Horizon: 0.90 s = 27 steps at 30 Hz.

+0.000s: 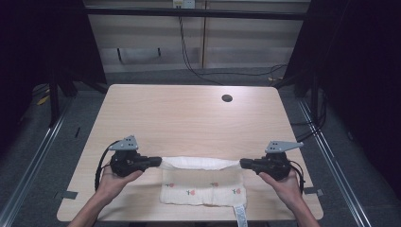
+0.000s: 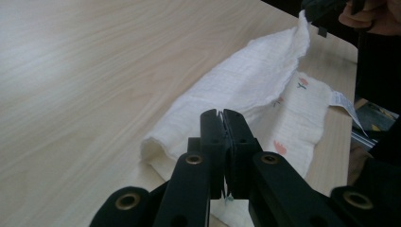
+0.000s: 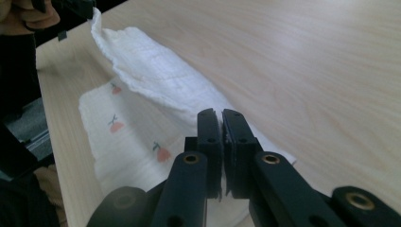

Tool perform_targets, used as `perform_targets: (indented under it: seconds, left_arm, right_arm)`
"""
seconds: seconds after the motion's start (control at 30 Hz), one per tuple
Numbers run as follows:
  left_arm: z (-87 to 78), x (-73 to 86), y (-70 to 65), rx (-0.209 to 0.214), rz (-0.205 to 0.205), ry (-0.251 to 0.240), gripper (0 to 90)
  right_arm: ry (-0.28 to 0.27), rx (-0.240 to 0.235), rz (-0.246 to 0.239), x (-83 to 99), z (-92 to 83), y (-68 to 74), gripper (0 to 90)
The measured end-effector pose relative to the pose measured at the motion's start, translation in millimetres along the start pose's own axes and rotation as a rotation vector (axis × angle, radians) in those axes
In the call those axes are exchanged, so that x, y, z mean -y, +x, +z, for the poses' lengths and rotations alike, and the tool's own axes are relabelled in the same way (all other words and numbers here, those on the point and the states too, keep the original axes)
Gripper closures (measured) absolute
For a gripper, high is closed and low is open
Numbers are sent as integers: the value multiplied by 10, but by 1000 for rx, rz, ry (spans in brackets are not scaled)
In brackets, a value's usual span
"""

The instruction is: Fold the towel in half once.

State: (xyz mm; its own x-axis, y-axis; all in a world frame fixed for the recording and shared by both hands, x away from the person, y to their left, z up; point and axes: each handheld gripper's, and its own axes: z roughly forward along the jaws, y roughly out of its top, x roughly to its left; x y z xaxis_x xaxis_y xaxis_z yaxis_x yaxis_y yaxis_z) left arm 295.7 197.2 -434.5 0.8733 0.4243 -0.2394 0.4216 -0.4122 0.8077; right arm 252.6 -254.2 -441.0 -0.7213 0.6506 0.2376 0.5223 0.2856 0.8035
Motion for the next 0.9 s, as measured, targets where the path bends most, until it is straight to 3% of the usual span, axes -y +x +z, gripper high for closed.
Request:
perform_targets:
  seconds: [0.23, 0.4, 0.53, 0.67, 0.9]
  left_arm:
    - [-14, 73, -104, 21, 22, 41, 883]
    - [93, 226, -144, 49, 2, 72, 883]
    - [166, 333, -190, 59, 14, 126, 883]
    - [161, 395, -228, 68, 18, 140, 882]
    - [259, 454, -270, 98, 37, 199, 877]
  right_arm:
    - [22, -5, -4, 74, -35, 72, 867]
    - [61, -16, 8, 210, 6, 82, 867]
    - [68, -17, 17, 314, 22, 78, 866]
    - [84, -3, 15, 400, 29, 94, 861]
    - [135, -19, 27, 519, 87, 132, 813]
